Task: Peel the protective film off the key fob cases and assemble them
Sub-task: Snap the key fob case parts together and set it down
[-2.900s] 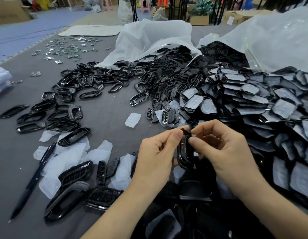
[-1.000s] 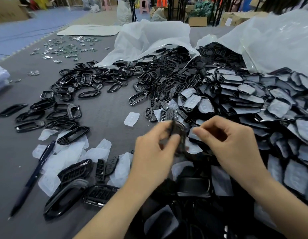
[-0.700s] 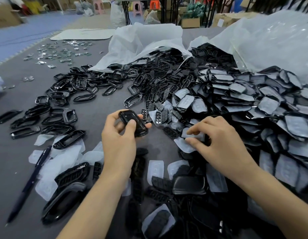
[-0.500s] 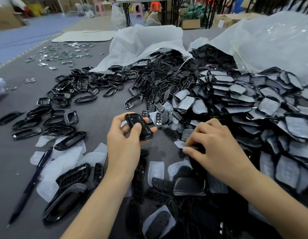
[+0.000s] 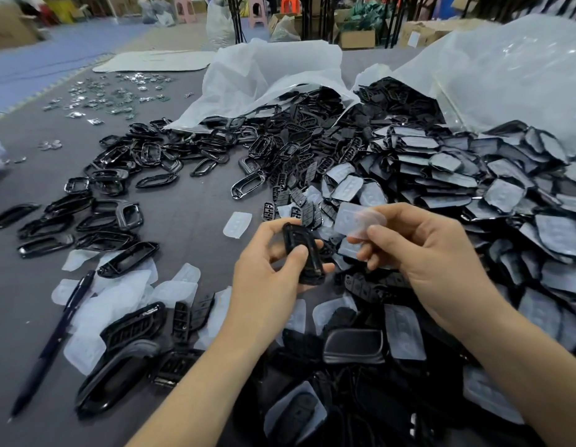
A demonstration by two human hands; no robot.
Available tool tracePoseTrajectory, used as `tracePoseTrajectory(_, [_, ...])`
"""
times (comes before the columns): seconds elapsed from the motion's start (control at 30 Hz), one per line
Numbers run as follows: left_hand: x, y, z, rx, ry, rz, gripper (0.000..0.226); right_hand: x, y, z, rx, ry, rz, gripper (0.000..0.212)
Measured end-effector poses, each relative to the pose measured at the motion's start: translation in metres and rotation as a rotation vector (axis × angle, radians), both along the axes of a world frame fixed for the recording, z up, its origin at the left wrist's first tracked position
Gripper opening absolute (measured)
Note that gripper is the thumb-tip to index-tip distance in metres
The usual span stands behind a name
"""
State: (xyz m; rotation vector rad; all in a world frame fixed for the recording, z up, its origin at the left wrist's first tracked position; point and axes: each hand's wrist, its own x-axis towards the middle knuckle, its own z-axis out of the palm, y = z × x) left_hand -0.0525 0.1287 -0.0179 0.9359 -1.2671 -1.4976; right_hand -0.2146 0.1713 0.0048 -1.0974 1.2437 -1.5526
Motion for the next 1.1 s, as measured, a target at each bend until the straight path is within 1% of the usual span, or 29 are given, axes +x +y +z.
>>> tracePoseTrajectory(0.07, [0.001,0.0,0.001,-0.002,0.003,0.003,0.025,-0.001,0.0,0.001,0.005,-0.003,0.018,0.019])
tracePoseTrajectory(0.17, [0.002,-0.001,0.002,-0.003,-0.001,0.002,0.025,-0.001,0.001,0.001,0.044,-0.006,0.038,0.017])
tracePoseTrajectory(0.23, [0.002,-0.001,0.002,-0.002,-0.003,0.0,0.026,0.0,0.002,0.002,0.053,0.008,0.046,0.019])
tracePoseTrajectory(0.3, [0.003,-0.001,0.001,-0.007,-0.007,-0.001,0.027,0.0,0.003,0.004,0.047,0.031,0.052,0.016])
tracePoseTrajectory(0.37, [0.003,-0.001,0.0,-0.011,-0.009,-0.005,0.028,0.001,0.003,0.005,0.042,0.031,0.06,0.006])
tracePoseTrajectory(0.4, [0.003,-0.001,-0.001,-0.011,-0.01,-0.006,0.029,0.002,0.003,0.006,0.037,0.026,0.064,0.008])
tracePoseTrajectory(0.5, [0.002,-0.001,-0.003,-0.004,-0.015,-0.013,0.031,0.002,0.004,0.008,0.022,-0.001,0.107,0.024])
tracePoseTrajectory(0.57, [0.002,-0.002,-0.004,-0.011,-0.016,-0.012,0.028,0.003,0.005,0.007,0.006,0.0,0.134,0.023])
tracePoseTrajectory(0.63, [0.001,-0.002,-0.004,-0.025,-0.02,-0.013,0.024,0.003,0.006,0.006,-0.008,0.033,0.116,0.016])
tracePoseTrajectory(0.73, [0.001,-0.002,-0.006,-0.048,-0.03,-0.029,0.022,0.001,0.005,0.005,-0.044,0.14,0.045,0.014])
tracePoseTrajectory(0.83, [0.002,-0.003,-0.006,-0.119,-0.118,-0.031,0.025,0.0,0.006,0.007,-0.108,0.28,0.028,0.014])
tracePoseTrajectory(0.87, [0.003,-0.003,-0.007,-0.143,-0.162,-0.022,0.025,0.0,0.006,0.007,-0.116,0.293,0.046,0.013])
tracePoseTrajectory(1.0, [0.003,-0.003,-0.007,-0.189,-0.231,-0.035,0.021,0.009,0.008,0.006,-0.096,0.283,0.124,0.012])
tracePoseTrajectory(1.1, [0.0,0.003,-0.006,-0.284,-0.261,-0.061,0.017,0.014,0.009,0.002,-0.115,0.36,0.073,0.006])
